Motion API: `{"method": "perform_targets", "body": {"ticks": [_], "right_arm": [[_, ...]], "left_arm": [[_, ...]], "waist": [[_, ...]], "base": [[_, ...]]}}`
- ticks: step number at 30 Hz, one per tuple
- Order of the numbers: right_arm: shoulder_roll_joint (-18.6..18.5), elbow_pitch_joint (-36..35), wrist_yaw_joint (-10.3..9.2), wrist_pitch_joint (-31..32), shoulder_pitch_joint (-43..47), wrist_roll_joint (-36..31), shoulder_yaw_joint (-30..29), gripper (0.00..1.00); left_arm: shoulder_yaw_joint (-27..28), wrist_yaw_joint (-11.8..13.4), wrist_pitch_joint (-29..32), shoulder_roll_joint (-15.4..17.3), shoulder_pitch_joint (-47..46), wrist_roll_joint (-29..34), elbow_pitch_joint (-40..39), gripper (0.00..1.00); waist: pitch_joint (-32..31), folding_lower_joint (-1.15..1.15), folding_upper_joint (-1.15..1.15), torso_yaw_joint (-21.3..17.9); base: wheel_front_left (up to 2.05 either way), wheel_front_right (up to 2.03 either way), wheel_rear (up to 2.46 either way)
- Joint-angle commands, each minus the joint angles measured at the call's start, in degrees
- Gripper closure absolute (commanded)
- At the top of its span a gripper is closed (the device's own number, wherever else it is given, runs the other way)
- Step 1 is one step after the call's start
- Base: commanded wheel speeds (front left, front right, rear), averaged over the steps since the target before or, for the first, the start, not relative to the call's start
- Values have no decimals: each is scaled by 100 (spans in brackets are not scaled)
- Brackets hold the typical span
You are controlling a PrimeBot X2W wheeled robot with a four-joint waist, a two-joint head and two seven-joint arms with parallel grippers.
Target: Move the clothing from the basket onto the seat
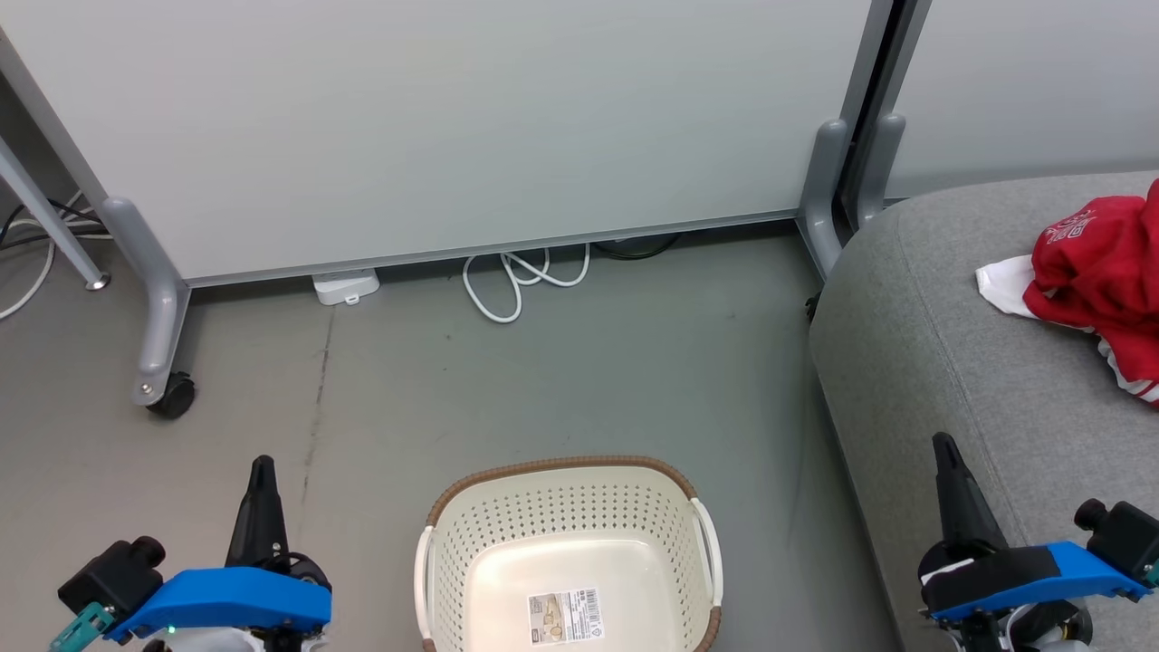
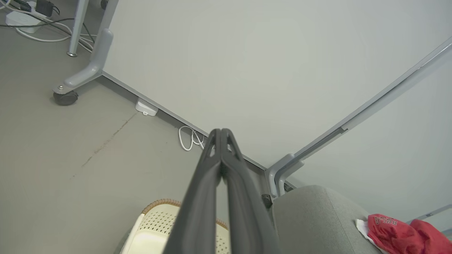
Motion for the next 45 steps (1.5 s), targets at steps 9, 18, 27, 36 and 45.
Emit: {"method": "perform_targets", "body": {"ticks": [9,18,27,36,45], "right_arm": [[-6,-101,0,215,-137,864,-78,100],[-6,-111,0,373,-154,1501,-123,100],[-6,-118,1,523,-161,2096,-168,100],[-6,-123,1,650,-168,2577,-202,100],[-5,-128,1,774,-183,3088,-237,100]], "left_arm": [[90,-7,210,18,-202,-863,-126,100],[125,-9,369,18,-230,-1504,-153,100],[161,-10,516,19,-252,-2096,-179,100],[191,-11,635,19,-272,-2587,-199,100],[224,-13,763,20,-288,-3092,-220,100]], "waist": [[-23,0,0,-38],[-44,0,0,-72],[-66,0,0,-106],[-84,0,0,-136],[-106,0,0,-171]], "base": [[0,0,0],[0,0,0],[0,0,0],[0,0,0],[0,0,0]]}}
